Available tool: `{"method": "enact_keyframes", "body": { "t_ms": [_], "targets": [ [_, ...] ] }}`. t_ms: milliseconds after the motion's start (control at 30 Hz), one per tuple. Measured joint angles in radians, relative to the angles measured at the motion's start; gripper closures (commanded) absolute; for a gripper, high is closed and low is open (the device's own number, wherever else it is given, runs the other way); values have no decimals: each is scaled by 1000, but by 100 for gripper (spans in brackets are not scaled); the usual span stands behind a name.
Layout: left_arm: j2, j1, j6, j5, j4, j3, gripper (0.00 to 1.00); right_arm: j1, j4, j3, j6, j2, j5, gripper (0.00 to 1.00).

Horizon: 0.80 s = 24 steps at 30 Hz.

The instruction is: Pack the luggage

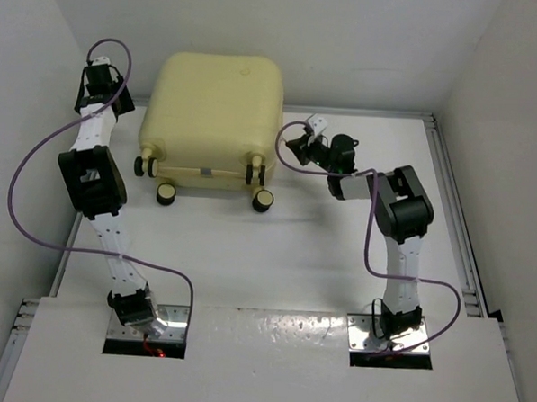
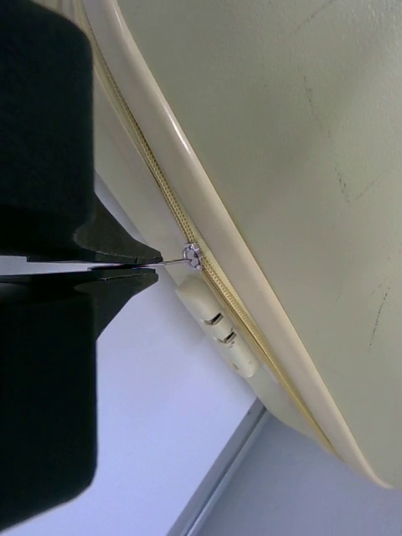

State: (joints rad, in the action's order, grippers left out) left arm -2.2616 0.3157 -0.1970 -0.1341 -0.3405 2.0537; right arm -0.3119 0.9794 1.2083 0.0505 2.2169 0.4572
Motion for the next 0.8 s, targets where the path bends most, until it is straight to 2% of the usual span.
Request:
{"method": "enact_keyframes", "body": {
  "t_ms": [200,333,467,600,767,800],
  "targets": [
    [4,-39,40,111,27,0,33,61,6,-224,-3,-164,29,100],
    [67,-51,71,195,37,-79,30,60,-14,-299,-5,-233,44,100],
    [232,-34,139,327,35,-224,31,26,-42,-313,-9,-261,45,100],
    [494,-8,234,460,34,-393,31,-9,-89,-315,-5,-284,13,100],
    [765,-22,373,632,-15,-504,34,-82,-146,-334,0,-326,-24,100],
    [805,-35,399,659,-44,-514,30,-101,-160,-334,4,-332,-30,100]
  ]
}}
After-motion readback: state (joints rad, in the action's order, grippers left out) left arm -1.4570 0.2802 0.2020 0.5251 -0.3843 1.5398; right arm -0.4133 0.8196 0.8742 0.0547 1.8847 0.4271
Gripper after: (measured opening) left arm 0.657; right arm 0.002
